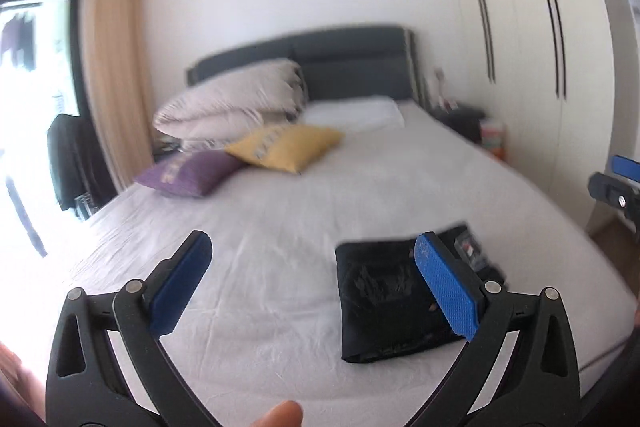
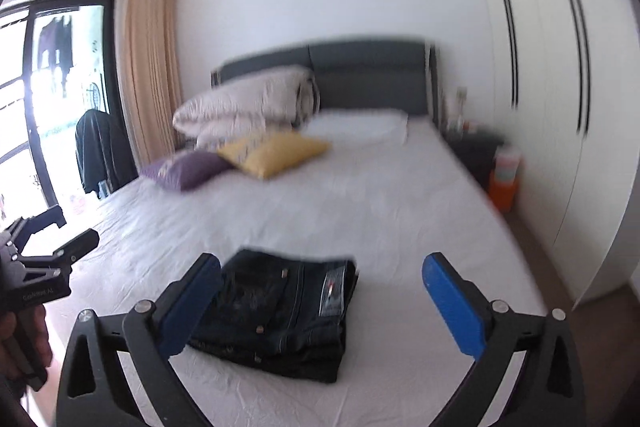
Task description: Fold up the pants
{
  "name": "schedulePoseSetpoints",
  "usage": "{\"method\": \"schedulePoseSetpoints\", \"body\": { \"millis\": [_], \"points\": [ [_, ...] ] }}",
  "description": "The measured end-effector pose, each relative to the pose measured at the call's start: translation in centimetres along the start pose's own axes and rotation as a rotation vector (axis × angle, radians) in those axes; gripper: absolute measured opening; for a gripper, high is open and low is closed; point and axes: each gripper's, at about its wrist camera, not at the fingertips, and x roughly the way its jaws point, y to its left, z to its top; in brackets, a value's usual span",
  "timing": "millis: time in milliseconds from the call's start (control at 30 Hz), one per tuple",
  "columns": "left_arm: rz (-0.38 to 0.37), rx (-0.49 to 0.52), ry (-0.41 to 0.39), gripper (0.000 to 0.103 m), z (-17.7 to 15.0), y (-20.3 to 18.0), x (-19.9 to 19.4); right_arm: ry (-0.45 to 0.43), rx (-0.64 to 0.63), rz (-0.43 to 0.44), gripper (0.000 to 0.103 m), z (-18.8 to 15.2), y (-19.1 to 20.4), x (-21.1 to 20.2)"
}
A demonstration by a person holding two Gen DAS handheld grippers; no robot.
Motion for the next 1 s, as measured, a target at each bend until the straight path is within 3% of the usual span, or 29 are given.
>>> {"method": "schedulePoseSetpoints", "body": {
  "millis": [100,200,367,700,1000],
  "points": [
    [0.057,-0.006,0.053,0.103,0.9,0.5,-2.9,-0.07,-0.045,-0.047,0.103,1.4,1.5,-3.7],
    [0.024,-0.004,0.058,0.103,1.8,0.6,-5.0,-0.085,-0.005,-0.04,0.103,2.8,1.6,-6.7],
    [-0.036,-0.086,0.167,0.103,2.3,0.8,-7.0,-0.017,0.118,-0.037,0.103,4.1,1.3,-9.5],
    [-0.057,-0.099,0.348,0.103,-1.8,-1.4,-6.6,0.147,0.14,-0.083,0.103,1.5,3.3,-8.5],
    [-0.073,-0.106,0.419,0.103,-4.3,-1.6,-2.7,0.274,0.155,-0.117,0.103,-1.2,4.4,-6.0]
  ]
}}
